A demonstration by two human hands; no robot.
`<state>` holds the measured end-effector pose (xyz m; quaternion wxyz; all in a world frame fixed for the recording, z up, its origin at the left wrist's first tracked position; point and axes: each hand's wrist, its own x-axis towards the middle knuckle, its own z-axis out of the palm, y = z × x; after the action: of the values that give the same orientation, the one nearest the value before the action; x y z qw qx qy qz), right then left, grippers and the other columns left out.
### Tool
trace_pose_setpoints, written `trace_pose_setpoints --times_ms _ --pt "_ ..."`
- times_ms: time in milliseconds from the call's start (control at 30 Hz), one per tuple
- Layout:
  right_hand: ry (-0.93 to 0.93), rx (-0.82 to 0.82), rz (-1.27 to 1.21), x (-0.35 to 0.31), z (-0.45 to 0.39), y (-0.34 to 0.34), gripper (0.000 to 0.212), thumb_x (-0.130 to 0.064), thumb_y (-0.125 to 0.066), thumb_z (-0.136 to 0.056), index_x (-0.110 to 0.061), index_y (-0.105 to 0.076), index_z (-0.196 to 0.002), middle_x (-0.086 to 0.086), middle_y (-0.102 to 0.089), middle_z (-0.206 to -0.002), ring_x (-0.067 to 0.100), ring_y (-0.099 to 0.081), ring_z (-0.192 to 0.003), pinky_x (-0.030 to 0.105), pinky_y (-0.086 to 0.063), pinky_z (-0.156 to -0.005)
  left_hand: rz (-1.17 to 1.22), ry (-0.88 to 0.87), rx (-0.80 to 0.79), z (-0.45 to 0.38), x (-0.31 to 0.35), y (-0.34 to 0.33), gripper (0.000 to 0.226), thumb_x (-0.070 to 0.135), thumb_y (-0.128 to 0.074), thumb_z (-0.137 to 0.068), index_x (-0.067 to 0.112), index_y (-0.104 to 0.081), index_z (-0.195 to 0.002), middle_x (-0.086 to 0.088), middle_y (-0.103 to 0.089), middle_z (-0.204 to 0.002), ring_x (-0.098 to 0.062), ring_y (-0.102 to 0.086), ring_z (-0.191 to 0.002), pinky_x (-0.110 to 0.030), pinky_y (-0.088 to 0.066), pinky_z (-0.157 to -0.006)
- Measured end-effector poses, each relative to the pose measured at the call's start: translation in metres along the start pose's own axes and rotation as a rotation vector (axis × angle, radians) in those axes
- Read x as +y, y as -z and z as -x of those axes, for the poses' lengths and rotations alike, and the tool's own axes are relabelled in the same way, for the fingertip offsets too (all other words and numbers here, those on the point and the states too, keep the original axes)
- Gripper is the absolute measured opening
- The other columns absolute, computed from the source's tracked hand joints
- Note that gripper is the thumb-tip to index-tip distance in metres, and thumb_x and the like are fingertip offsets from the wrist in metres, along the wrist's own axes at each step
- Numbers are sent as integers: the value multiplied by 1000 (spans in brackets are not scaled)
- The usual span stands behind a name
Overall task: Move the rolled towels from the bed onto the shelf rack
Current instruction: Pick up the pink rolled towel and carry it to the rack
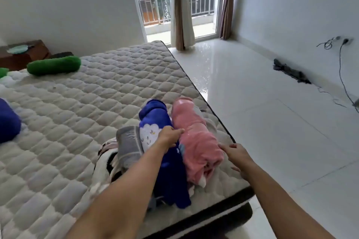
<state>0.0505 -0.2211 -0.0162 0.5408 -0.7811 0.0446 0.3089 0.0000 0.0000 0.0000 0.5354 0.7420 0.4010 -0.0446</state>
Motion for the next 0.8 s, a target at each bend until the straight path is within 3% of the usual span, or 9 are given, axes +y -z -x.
trace_pose_setpoints --times_ms 100,200,333,467,533,667,800 --pt "-104 -77 4 13 -26 -5 81 -60 -68 -70 -12 -47 -131 6 -55 -124 24 -55 -109 34 -46 -76 -78 -40 85 -26 1 -14 40 42 -66 -83 7 -61 -102 -11 -63 -105 -29 -60 -99 -42 -52 -91" --pt "-168 -234 12 19 -49 -14 75 -61 -69 -69 -16 -49 -125 3 -59 -120 20 -58 -104 31 -44 -67 -70 8 116 -47 17 -23 65 48 -64 -84 3 -50 -129 -12 -57 -128 -31 -55 -116 -41 -47 -99" --pt "-172 -420 37 3 -77 -14 33 -47 -66 -80 -25 -54 -103 -5 -62 -103 10 -60 -91 29 -50 -71 120 208 113 -84 30 -33 99 64 -70 -69 2 -38 -140 -14 -52 -135 -32 -54 -118 -44 -47 -101" --pt "-139 -576 113 -16 -105 -9 43 -53 -70 -74 -32 -59 -111 -5 -65 -113 15 -61 -104 35 -53 -78 313 463 -40 -108 35 -36 121 70 -79 -47 8 -37 -142 -13 -53 -134 -33 -53 -117 -47 -44 -104" --pt "-136 -613 128 -23 -117 -8 46 -48 -71 -74 -31 -59 -115 -3 -66 -115 18 -62 -106 40 -53 -86 341 515 -74 -116 38 -35 114 64 -83 -48 9 -41 -139 -13 -55 -129 -33 -54 -114 -47 -44 -104" --pt "-144 -676 154 -35 -129 -7 49 -39 -72 -69 -25 -62 -114 6 -69 -114 26 -65 -106 48 -51 -96 367 499 3 -114 43 -29 88 45 -86 -58 6 -51 -128 -11 -59 -114 -31 -57 -96 -44 -50 -88" --pt "-119 -731 99 -50 -128 6 44 -30 -69 -75 -18 -62 -117 12 -69 -113 29 -65 -107 46 -52 -96 499 429 119 -96 45 -25 79 36 -89 -55 4 -57 -120 -11 -60 -116 -32 -58 -105 -48 -50 -97"
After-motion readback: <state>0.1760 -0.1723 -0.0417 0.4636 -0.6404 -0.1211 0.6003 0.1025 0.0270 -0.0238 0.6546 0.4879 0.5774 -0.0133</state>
